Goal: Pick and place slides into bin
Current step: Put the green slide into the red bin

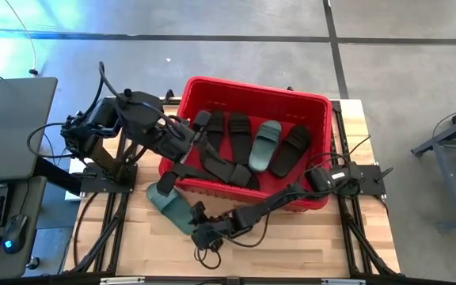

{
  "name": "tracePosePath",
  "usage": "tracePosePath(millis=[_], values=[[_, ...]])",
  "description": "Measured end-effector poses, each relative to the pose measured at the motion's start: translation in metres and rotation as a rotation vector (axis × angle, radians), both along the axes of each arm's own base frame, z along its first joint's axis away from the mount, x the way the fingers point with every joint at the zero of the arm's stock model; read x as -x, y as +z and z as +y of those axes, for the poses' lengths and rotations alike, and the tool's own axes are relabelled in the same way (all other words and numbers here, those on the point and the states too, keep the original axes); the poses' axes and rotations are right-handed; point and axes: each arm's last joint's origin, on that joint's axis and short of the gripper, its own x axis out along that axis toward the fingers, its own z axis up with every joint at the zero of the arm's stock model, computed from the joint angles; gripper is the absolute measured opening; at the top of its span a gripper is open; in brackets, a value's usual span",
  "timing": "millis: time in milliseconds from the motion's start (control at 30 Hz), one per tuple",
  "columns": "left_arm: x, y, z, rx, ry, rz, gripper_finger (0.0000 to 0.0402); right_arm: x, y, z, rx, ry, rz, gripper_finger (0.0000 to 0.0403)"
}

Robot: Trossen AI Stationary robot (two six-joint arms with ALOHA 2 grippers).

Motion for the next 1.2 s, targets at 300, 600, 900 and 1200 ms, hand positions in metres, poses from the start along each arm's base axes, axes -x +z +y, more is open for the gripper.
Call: tracePosePath(millis=[300,600,900,1200], values=[[0.001,-0.003,0.0,-0.003,-0.001,0.028,0.0173,-0.001,-0.002,-0.003,-0.118,0.026,0.047,0.0181],[0.001,-0.003,0.0,-0.004,0.0,0.032,0.0172,-0.007,-0.029,-0.012,-0.164,-0.057,0.087,0.0176],[0.001,-0.003,0.0,-0.004,-0.001,0.032,0.0172,-0.004,-0.038,-0.004,-0.082,-0.082,0.066,0.0109],[0.001,-0.003,0.0,-0.008,-0.001,0.033,0.0172,0.003,-0.034,0.013,-0.25,-0.163,0.07,0.0016]])
